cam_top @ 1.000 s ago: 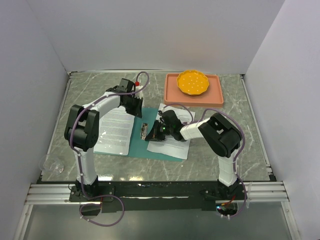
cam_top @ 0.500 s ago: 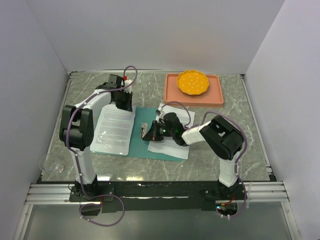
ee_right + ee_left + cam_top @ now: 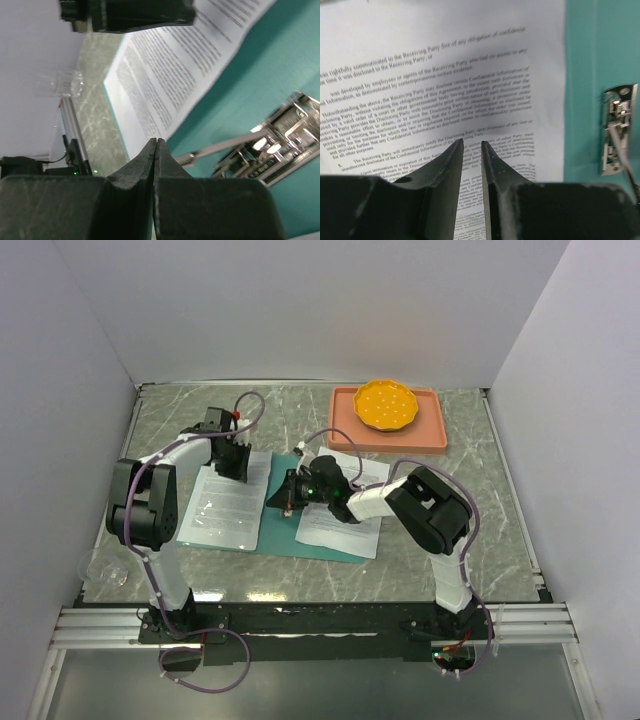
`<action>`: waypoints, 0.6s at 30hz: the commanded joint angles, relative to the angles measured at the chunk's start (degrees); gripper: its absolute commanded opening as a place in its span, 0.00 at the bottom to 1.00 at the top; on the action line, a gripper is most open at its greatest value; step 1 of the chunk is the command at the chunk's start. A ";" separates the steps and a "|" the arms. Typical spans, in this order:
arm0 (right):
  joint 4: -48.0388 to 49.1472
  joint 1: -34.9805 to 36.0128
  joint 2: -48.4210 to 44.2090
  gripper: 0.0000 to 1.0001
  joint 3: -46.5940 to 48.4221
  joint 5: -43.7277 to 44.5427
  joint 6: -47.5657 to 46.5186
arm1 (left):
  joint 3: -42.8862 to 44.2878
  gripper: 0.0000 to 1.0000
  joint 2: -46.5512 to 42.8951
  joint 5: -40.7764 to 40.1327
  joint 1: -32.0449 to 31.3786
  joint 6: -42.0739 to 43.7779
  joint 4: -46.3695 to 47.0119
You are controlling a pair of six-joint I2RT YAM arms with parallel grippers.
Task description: Put the files into the folder
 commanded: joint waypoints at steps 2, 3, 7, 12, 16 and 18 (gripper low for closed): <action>1.26 -0.17 -0.06 0.00 0.89 1.69 -1.36 | -2.41 0.29 -1.47 -3.37 -0.06 2.91 2.40; 0.48 -0.09 -0.23 0.00 0.89 2.30 -1.63 | -2.94 0.28 -1.55 -3.54 -0.06 3.43 2.75; -0.75 -0.26 -0.41 0.00 0.63 5.72 -2.51 | -4.52 0.28 -1.73 -4.34 -0.06 4.75 3.98; -1.99 -1.58 0.73 0.00 3.09 6.79 -4.01 | -7.77 0.27 -2.43 -5.30 -0.06 7.21 5.48; -2.52 -3.60 1.96 0.00 5.28 6.09 -4.18 | -9.09 0.27 -3.14 -6.53 -0.06 8.88 5.92; -2.69 -4.74 2.66 0.00 7.04 5.13 -4.27 | -9.53 0.27 -3.40 -6.71 -0.06 9.67 6.09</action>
